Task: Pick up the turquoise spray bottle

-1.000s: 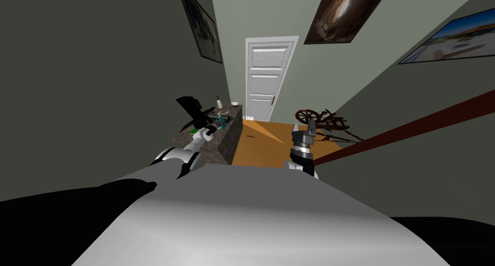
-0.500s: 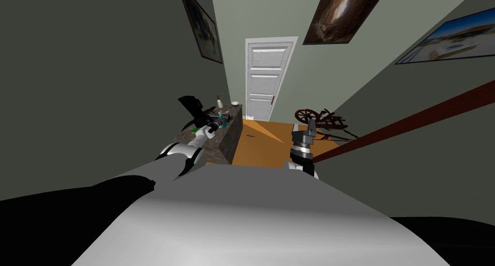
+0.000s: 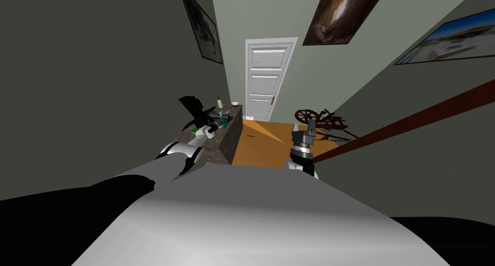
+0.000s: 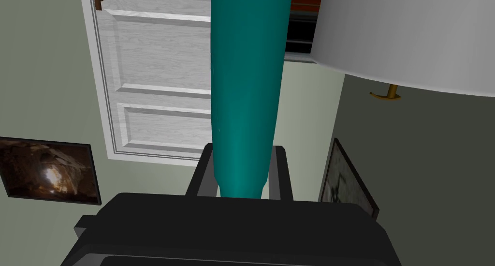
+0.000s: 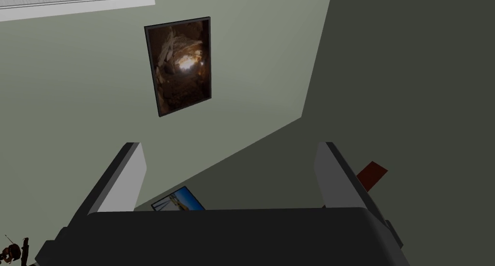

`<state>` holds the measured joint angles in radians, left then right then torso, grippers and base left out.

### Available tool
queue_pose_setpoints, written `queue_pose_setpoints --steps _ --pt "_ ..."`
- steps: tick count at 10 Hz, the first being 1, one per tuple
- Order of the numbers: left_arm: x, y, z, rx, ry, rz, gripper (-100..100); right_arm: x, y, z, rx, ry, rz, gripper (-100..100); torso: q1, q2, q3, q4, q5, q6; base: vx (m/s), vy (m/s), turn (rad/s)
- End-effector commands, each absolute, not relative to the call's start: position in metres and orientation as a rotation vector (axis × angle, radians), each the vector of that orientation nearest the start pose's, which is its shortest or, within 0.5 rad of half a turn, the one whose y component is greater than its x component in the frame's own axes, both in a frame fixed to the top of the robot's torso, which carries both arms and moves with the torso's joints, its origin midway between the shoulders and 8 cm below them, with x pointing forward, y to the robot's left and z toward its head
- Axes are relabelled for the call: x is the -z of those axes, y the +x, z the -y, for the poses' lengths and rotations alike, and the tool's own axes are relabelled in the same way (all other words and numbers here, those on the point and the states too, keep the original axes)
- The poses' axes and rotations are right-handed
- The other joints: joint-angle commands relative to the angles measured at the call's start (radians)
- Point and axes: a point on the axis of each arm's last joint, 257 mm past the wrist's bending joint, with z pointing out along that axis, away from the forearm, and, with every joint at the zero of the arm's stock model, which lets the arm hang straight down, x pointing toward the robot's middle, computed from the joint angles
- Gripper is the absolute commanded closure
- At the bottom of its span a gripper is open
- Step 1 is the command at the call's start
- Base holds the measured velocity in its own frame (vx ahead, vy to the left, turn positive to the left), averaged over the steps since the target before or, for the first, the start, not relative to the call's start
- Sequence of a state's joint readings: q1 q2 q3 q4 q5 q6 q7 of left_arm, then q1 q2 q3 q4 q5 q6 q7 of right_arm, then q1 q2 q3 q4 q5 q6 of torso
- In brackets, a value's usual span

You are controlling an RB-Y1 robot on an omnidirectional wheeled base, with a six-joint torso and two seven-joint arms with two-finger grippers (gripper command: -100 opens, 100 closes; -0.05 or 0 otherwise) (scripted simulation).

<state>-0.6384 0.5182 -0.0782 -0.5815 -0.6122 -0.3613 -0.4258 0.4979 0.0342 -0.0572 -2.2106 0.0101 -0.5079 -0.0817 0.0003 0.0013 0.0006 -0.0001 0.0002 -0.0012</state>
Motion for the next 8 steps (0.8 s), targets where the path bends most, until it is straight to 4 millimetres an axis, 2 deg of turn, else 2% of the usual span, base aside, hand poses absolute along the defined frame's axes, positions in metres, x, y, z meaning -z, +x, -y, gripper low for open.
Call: queue_pose_setpoints --steps 1,2,3,4,6,7,8 --pt "0.227 0.669 -0.369 0.121 0.057 -1.708 100 0.004 0.351 0.304 -1.3 0.75 -0.6 0 0.0 0.0 0.0 0.0 0.0 0.0 0.0 0.0 0.0" --pt "0.227 0.669 -0.369 0.121 0.057 -1.708 100 0.004 0.351 0.304 -1.3 0.75 -0.6 0 0.0 0.0 0.0 0.0 0.0 0.0 0.0 0.0 0.0" --pt "0.227 0.669 -0.369 0.121 0.057 -1.708 0 0.004 0.351 0.304 -1.3 0.75 -0.6 0 0.0 0.0 0.0 0.0 0.0 0.0 0.0 0.0 0.0" --pt "0.231 0.658 -0.387 0.104 0.029 -1.708 100 0.004 0.351 0.304 -1.3 0.75 -0.6 0 0.0 0.0 0.0 0.0 0.0 0.0 0.082 -0.024 0.008" --pt "0.246 0.65 -0.392 0.098 0.021 -1.731 100 0.004 0.351 0.304 -1.3 0.75 -0.6 0 0.0 -0.006 -0.003 -0.001 0.0 -0.001 0.082 -0.01 0.011" --pt "0.245 0.647 -0.389 0.105 0.032 -1.722 100 0.004 0.351 0.304 -1.3 0.75 -0.6 0 0.002 -0.005 -0.004 -0.003 0.001 -0.002 0.019 0.005 -0.003" --pt "0.242 0.641 -0.406 0.084 0.006 -1.717 100 0.004 0.351 0.304 -1.3 0.75 -0.6 0 0.003 -0.004 -0.004 -0.004 0.002 -0.003 0.071 -0.015 0.009"
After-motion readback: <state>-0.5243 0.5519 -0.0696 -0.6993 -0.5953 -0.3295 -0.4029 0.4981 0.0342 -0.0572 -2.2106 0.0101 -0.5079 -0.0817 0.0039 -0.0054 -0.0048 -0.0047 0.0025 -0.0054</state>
